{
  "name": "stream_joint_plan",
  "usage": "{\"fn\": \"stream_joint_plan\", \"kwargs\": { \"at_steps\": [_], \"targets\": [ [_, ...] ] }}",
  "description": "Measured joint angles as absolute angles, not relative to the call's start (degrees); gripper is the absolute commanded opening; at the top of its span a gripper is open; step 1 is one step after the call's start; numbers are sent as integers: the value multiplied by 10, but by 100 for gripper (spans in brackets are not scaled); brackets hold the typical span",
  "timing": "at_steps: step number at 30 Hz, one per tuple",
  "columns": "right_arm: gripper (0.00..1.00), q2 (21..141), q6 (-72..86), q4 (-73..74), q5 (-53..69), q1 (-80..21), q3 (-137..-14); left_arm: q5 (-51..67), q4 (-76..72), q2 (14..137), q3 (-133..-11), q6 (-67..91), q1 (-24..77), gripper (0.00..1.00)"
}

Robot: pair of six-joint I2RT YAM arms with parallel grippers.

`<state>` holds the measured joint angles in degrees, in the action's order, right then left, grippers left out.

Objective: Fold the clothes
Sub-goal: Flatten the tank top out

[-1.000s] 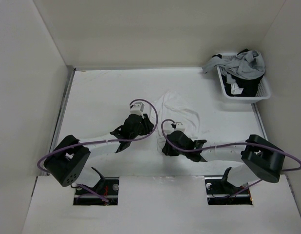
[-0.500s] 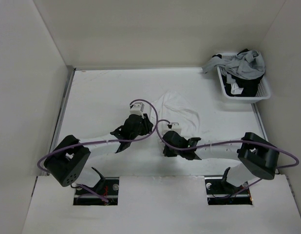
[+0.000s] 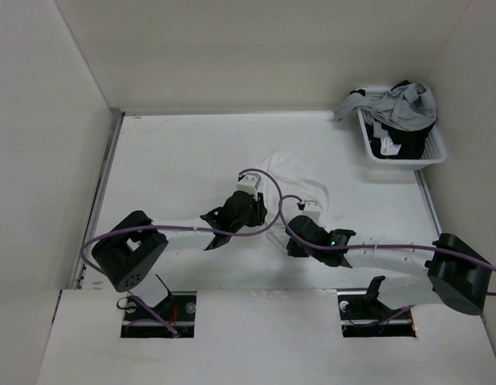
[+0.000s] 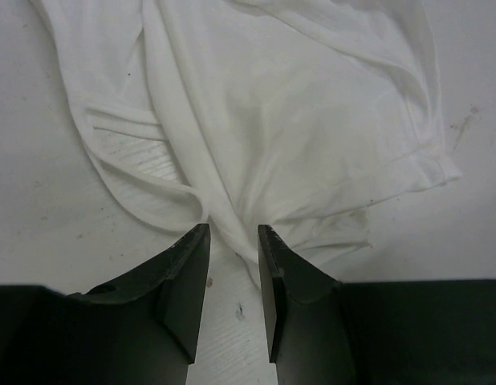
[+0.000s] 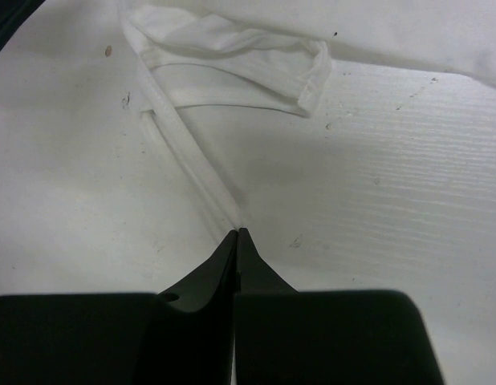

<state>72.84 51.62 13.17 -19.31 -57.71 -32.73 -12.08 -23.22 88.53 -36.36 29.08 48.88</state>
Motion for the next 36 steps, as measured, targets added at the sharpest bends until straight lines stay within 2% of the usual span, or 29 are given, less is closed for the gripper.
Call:
{"fn": "stream_joint_plan", "kwargs": {
  "at_steps": [9, 14, 22, 26, 29, 32, 36],
  "targets": [
    [1, 707, 511, 130, -193, -570, -309, -140, -227, 957, -389, 274, 485, 27],
    [1, 707, 510, 124, -191, -570, -308, -145, -223, 968, -392, 272, 480, 22],
    [1, 707, 507, 119, -189, -563, -303, -148, -222, 977, -399, 272, 463, 23],
    [1, 702, 505, 120, -188, -557, -302, -148, -223, 988, -411, 271, 462, 18],
    [1, 687, 501, 119, -188, -550, -302, -148, -224, 995, -416, 268, 466, 7],
    [1, 667, 497, 119, -189, -542, -302, -148, -221, 996, -417, 265, 473, 1],
    [0, 637, 489, 119, -189, -531, -302, -151, -211, 988, -417, 264, 475, 0]
  ]
}}
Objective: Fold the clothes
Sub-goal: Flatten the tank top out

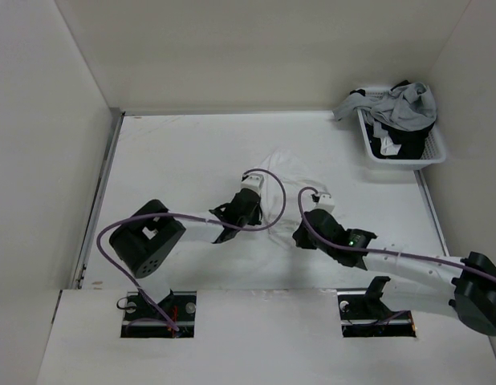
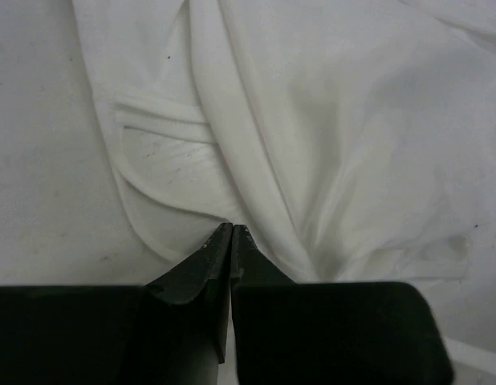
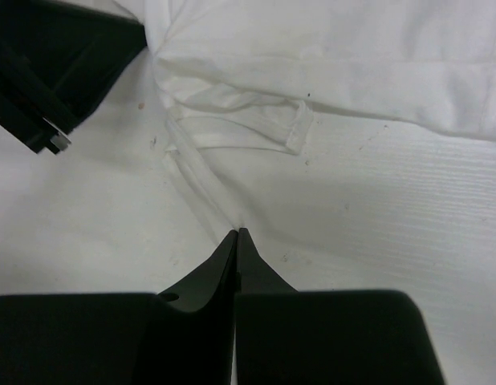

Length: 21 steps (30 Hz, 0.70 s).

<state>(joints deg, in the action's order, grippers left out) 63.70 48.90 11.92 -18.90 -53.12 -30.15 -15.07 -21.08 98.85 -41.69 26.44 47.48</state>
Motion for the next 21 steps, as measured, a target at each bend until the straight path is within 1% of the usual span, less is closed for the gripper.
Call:
{"fn": "stream_joint_plan", "kwargs": {
  "at_steps": [2, 4, 7, 10, 12, 15, 18, 21],
  "targets": [
    [0, 613, 484, 120, -192, -526, -302, -151, -189, 960, -407, 269, 472, 0],
    [0, 580, 475, 121, -197, -520, -302, -150, -158, 900, -392, 279, 465, 0],
    [0, 519, 456, 142, -207, -507, -311, -152, -109, 749, -385, 294, 443, 0],
    [0, 463, 425, 183, -224, -495, -355, -164, -87, 594, -408, 304, 427, 0],
    [0, 436, 399, 214, -241, -495, -408, -178, -76, 517, -442, 307, 429, 0],
    [0, 410, 354, 255, -279, -501, -515, -201, -57, 447, -501, 307, 449, 0],
    [0, 395, 311, 288, -327, -534, -627, -224, -38, 412, -562, 301, 488, 0],
    [0, 390, 265, 312, -385, -606, -738, -255, -30, 401, -625, 279, 541, 0]
  ]
}}
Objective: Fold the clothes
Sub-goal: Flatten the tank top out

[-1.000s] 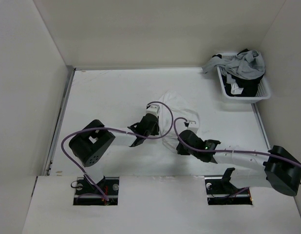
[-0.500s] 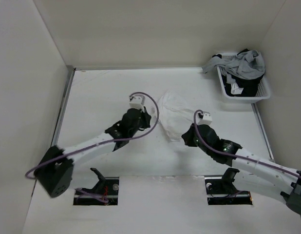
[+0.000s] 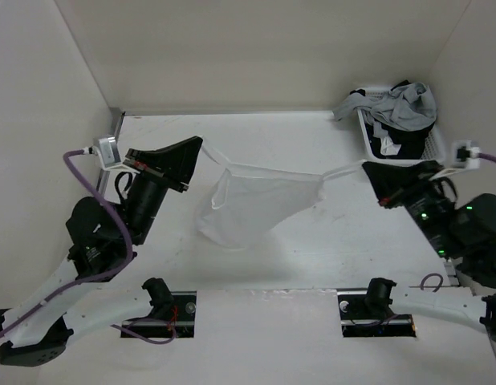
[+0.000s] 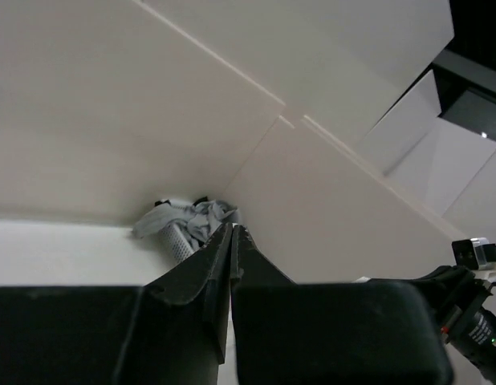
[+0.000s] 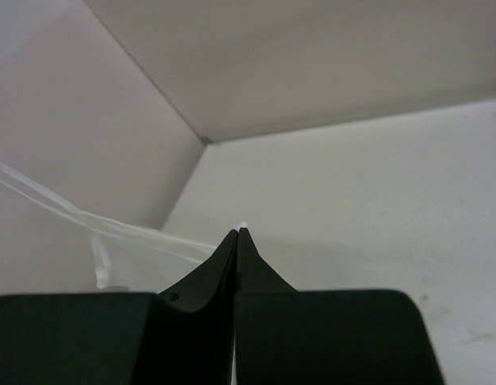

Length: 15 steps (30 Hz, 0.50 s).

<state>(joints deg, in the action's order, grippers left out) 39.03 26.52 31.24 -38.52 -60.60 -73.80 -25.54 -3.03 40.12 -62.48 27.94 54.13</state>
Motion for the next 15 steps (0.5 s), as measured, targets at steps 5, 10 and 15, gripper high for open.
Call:
{"fn": "stream_joint_plan", "kwargs": {
  "at_steps": [5, 10, 15],
  "targets": [
    [0, 399, 191, 317, -505, -769, -861, -316, -35, 401, -679, 225, 633, 0],
    [0, 428, 121, 289, -587, -839, -879, -370, -58, 403, -682, 153, 680, 0],
    [0, 477, 77, 245, -586, -816, -838, -395, -106, 413, -641, 118, 607, 0]
  ]
}}
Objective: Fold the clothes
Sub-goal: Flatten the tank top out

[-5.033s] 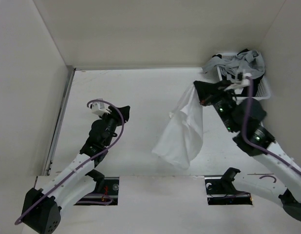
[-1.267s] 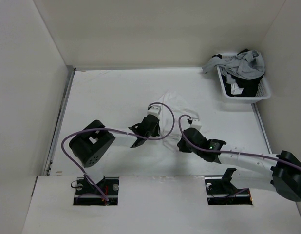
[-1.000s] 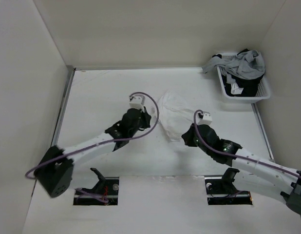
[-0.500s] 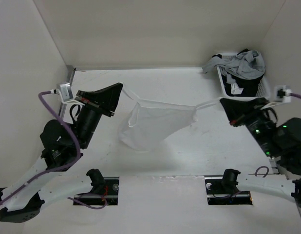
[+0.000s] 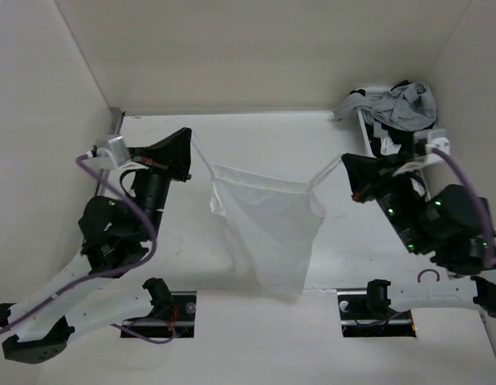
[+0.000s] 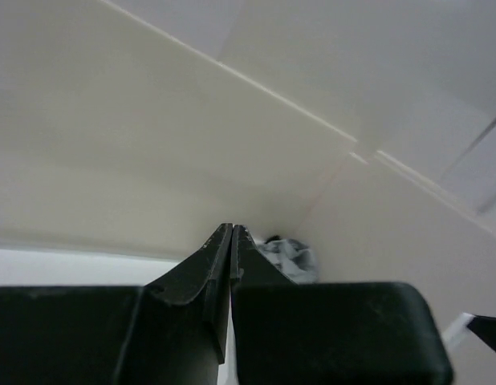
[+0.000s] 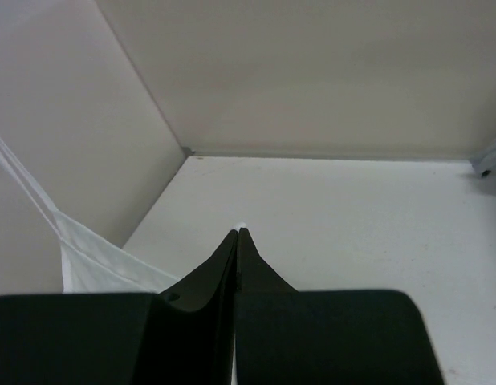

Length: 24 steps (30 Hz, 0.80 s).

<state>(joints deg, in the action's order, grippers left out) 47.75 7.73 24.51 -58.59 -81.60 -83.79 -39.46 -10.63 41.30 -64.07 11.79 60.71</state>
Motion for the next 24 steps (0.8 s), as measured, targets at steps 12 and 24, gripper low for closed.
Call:
{"fn": "stream_joint_plan", "kwargs": {
  "at_steps": [12, 24],
  "targets": [
    [0, 743, 181, 153, -211, -319, -736, -222, -124, 801, -551, 327, 206, 1],
    [0, 1176, 231, 154, -53, -169, -1067, -140, -101, 1100, -859, 353, 172, 0]
  ]
}}
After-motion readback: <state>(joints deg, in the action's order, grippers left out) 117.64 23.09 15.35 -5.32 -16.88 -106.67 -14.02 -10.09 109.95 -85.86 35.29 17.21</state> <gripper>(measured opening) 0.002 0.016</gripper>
